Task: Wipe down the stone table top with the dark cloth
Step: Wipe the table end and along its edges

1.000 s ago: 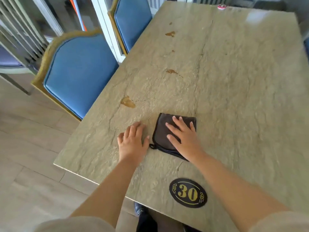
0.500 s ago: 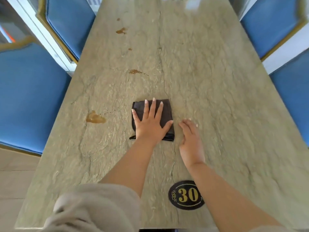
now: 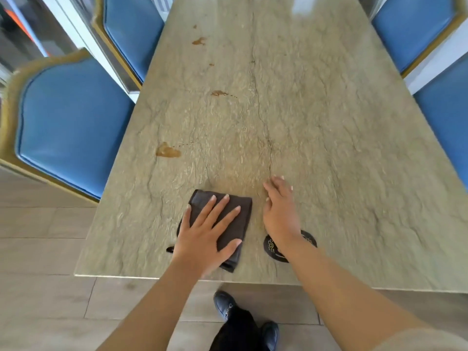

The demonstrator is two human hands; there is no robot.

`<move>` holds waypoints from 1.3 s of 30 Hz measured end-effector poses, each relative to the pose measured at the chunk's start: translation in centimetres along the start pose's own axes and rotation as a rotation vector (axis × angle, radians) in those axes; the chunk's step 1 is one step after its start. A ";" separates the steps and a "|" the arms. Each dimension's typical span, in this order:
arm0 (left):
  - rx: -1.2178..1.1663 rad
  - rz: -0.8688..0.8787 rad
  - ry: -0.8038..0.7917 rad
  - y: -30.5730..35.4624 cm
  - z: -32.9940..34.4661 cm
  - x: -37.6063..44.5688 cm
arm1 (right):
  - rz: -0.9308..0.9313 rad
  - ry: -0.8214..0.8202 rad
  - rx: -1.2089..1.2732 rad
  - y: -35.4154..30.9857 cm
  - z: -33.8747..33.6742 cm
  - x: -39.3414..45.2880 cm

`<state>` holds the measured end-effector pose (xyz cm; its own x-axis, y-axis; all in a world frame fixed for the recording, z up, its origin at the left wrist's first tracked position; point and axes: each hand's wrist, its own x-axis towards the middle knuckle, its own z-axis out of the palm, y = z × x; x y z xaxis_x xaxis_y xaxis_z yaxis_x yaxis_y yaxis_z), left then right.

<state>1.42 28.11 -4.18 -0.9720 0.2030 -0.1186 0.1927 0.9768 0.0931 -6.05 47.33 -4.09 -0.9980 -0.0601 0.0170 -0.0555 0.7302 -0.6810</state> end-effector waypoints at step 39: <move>0.071 0.606 -0.066 -23.6 -2.6 3.4 | 0.405 0.404 -0.290 -14.3 13.3 -1.9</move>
<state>-6.77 5.57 -4.22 -0.6767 0.7254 -0.1259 0.7193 0.6879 0.0974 -3.01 27.91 -4.14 -0.8702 0.4795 0.1131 0.3795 0.7989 -0.4666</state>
